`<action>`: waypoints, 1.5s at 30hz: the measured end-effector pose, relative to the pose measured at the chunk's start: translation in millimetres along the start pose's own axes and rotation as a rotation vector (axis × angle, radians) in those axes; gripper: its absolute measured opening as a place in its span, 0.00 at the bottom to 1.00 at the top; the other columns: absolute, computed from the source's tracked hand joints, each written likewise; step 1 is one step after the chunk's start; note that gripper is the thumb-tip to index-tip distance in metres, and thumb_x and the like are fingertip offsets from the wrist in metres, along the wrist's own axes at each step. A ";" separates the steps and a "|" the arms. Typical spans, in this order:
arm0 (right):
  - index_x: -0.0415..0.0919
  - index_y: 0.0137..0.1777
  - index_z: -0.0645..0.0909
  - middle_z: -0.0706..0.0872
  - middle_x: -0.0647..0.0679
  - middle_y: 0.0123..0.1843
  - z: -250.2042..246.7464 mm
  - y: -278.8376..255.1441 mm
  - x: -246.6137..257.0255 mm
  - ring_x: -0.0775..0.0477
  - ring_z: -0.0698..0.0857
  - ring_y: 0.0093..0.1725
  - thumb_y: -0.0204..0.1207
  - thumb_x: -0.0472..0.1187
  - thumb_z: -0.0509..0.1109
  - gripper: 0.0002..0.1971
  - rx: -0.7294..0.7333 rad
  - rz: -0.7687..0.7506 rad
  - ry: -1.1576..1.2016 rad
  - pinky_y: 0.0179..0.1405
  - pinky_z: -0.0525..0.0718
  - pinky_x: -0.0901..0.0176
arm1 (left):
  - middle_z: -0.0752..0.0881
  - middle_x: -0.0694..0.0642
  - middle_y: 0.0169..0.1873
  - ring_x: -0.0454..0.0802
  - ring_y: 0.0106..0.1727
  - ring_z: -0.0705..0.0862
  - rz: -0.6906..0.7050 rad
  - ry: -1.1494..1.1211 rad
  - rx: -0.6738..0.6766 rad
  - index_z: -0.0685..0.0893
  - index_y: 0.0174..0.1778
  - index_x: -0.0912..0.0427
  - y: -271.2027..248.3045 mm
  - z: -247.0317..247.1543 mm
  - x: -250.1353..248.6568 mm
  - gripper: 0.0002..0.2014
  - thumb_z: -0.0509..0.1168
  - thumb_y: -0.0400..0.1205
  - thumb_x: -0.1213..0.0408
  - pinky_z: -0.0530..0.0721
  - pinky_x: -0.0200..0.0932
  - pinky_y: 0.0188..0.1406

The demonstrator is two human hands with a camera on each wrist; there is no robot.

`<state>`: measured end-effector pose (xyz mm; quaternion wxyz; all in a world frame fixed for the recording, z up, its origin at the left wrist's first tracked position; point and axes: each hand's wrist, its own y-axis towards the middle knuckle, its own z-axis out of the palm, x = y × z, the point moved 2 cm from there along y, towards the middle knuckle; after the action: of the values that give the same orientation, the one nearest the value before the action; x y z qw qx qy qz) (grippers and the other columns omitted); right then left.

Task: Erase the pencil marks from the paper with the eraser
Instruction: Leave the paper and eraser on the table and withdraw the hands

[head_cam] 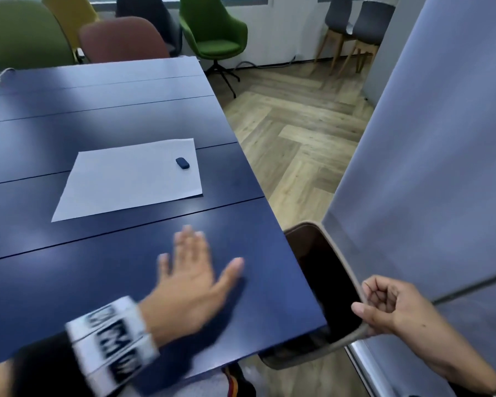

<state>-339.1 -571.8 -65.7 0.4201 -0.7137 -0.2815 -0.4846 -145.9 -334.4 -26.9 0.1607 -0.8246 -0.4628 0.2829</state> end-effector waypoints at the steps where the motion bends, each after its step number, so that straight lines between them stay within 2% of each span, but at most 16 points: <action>1: 0.36 0.35 0.75 0.72 0.49 0.26 0.0 0.2 -1.3 0.55 0.73 0.24 0.39 0.64 0.87 0.38 -0.004 0.006 0.007 0.36 0.87 0.39 | 0.15 0.51 0.71 0.48 0.74 0.17 -0.091 0.037 0.015 0.23 0.80 0.60 -10.3 2.2 22.8 0.56 0.26 0.64 0.23 0.28 0.58 0.80; 3: 0.37 0.35 0.76 0.72 0.49 0.25 3.0 0.2 -1.1 0.56 0.73 0.24 0.44 0.61 0.87 0.33 0.003 0.015 0.007 0.35 0.86 0.40 | 0.12 0.52 0.68 0.50 0.73 0.14 -0.172 0.105 0.087 0.18 0.76 0.60 -26.2 12.6 43.1 0.63 0.15 0.51 0.18 0.28 0.63 0.79; 5: 0.38 0.34 0.76 0.72 0.50 0.25 8.2 0.9 -1.3 0.56 0.73 0.23 0.45 0.61 0.87 0.32 0.008 0.017 -0.010 0.28 0.83 0.50 | 0.12 0.58 0.69 0.56 0.73 0.13 -0.159 0.130 0.083 0.16 0.71 0.61 -23.4 36.5 34.7 0.63 0.09 0.45 0.20 0.27 0.68 0.77; 6: 0.37 0.35 0.75 0.72 0.50 0.25 10.3 1.1 -2.2 0.56 0.73 0.23 0.50 0.56 0.87 0.29 0.006 0.027 -0.016 0.25 0.81 0.56 | 0.17 0.64 0.74 0.59 0.76 0.17 -0.137 0.164 0.106 0.21 0.75 0.64 -20.9 43.3 21.6 0.63 0.10 0.51 0.20 0.30 0.70 0.78; 8: 0.33 0.38 0.74 0.72 0.47 0.25 13.5 2.1 -3.7 0.54 0.74 0.23 0.63 0.38 0.82 0.17 0.022 0.037 -0.025 0.23 0.79 0.60 | 0.42 0.74 0.82 0.64 0.84 0.36 -0.035 0.209 0.083 0.48 0.83 0.70 -7.7 56.5 -13.6 0.60 0.20 0.70 0.22 0.42 0.71 0.77; 9: 0.31 0.38 0.75 0.73 0.46 0.25 15.0 2.9 -3.3 0.52 0.74 0.24 0.67 0.32 0.78 0.13 0.028 0.037 -0.034 0.24 0.79 0.60 | 0.45 0.74 0.82 0.64 0.85 0.38 0.081 0.212 0.060 0.52 0.83 0.69 0.4 61.4 -38.1 0.58 0.21 0.72 0.23 0.41 0.71 0.76; 12: 0.32 0.39 0.77 0.80 0.42 0.27 16.4 5.1 -6.3 0.50 0.79 0.26 0.71 0.26 0.75 0.08 0.000 0.057 -0.021 0.32 0.82 0.51 | 0.29 0.60 0.83 0.53 0.80 0.21 0.383 0.047 0.146 0.38 0.85 0.60 18.4 74.7 -114.0 0.58 0.17 0.63 0.23 0.17 0.62 0.72; 14: 0.29 0.43 0.78 0.84 0.35 0.34 13.2 7.8 -11.0 0.43 0.84 0.32 0.72 0.25 0.74 0.07 -0.029 0.099 0.015 0.42 0.86 0.39 | 0.34 0.56 0.85 0.47 0.83 0.28 0.428 -0.123 0.257 0.43 0.87 0.57 19.3 55.5 -146.7 0.49 0.27 0.75 0.28 0.22 0.59 0.75; 16: 0.30 0.43 0.73 0.75 0.31 0.38 6.8 14.5 -25.2 0.38 0.80 0.35 0.74 0.26 0.73 0.09 -0.054 0.159 0.080 0.45 0.87 0.31 | 0.37 0.55 0.86 0.50 0.85 0.34 0.465 -0.211 0.220 0.47 0.87 0.55 25.3 27.9 -148.5 0.38 0.39 0.85 0.36 0.33 0.59 0.81; 20: 0.36 0.40 0.68 0.68 0.40 0.38 -4.9 38.4 -73.1 0.45 0.76 0.29 0.77 0.21 0.66 0.13 -0.193 0.246 0.042 0.35 0.89 0.32 | 0.36 0.60 0.85 0.58 0.86 0.37 0.268 0.022 0.063 0.49 0.86 0.56 44.4 -25.3 -87.6 0.39 0.50 0.85 0.37 0.48 0.64 0.83; 23: 0.37 0.37 0.68 0.71 0.40 0.34 -9.9 61.3 -121.9 0.45 0.79 0.23 0.74 0.18 0.64 0.15 -0.285 0.347 -0.038 0.26 0.89 0.39 | 0.33 0.61 0.84 0.65 0.85 0.38 0.070 0.372 0.133 0.39 0.86 0.54 54.5 -32.8 -40.2 0.51 0.58 0.78 0.30 0.56 0.67 0.81; 28: 0.36 0.39 0.70 0.74 0.35 0.37 -10.4 104.1 -220.3 0.37 0.82 0.25 0.68 0.16 0.61 0.14 -0.308 0.493 -0.149 0.18 0.86 0.35 | 0.29 0.65 0.82 0.71 0.84 0.39 0.108 0.509 0.176 0.28 0.83 0.54 60.4 -19.7 -27.1 0.54 0.62 0.79 0.36 0.60 0.64 0.80; 34: 0.34 0.36 0.73 0.80 0.36 0.34 10.0 127.9 -287.6 0.31 0.86 0.27 0.70 0.20 0.58 0.10 -0.211 0.603 -0.293 0.14 0.85 0.49 | 0.26 0.56 0.82 0.63 0.84 0.35 0.061 0.532 0.172 0.24 0.80 0.46 70.1 -14.4 -14.5 0.57 0.60 0.73 0.31 0.63 0.57 0.79; 37: 0.33 0.39 0.76 0.83 0.32 0.40 21.6 135.2 -329.4 0.29 0.87 0.30 0.71 0.25 0.61 0.05 -0.179 0.657 -0.324 0.08 0.78 0.58 | 0.22 0.55 0.80 0.62 0.84 0.33 -0.005 0.578 0.194 0.19 0.77 0.46 72.8 -13.3 -17.0 0.58 0.61 0.74 0.31 0.61 0.54 0.79; 41: 0.35 0.39 0.77 0.86 0.31 0.50 37.2 147.6 -384.1 0.28 0.88 0.44 0.70 0.28 0.65 0.03 -0.175 0.717 -0.359 0.17 0.76 0.60 | 0.19 0.55 0.78 0.61 0.84 0.32 -0.054 0.592 0.178 0.08 0.60 0.42 78.9 -9.6 -16.5 0.61 0.63 0.72 0.31 0.60 0.51 0.79; 45: 0.36 0.43 0.81 0.87 0.33 0.49 48.9 150.6 -423.6 0.30 0.87 0.50 0.69 0.29 0.66 0.06 -0.189 0.781 -0.381 0.43 0.84 0.52 | 0.29 0.42 0.78 0.61 0.85 0.40 0.073 0.412 0.035 0.18 0.61 0.17 81.7 -9.8 -4.0 0.58 0.54 0.47 0.15 0.59 0.65 0.79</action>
<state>-352.5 -600.5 -516.8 0.4454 -0.8783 -0.0175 -0.1730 -86.5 -380.3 -60.9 0.2559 -0.8784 -0.3848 0.1218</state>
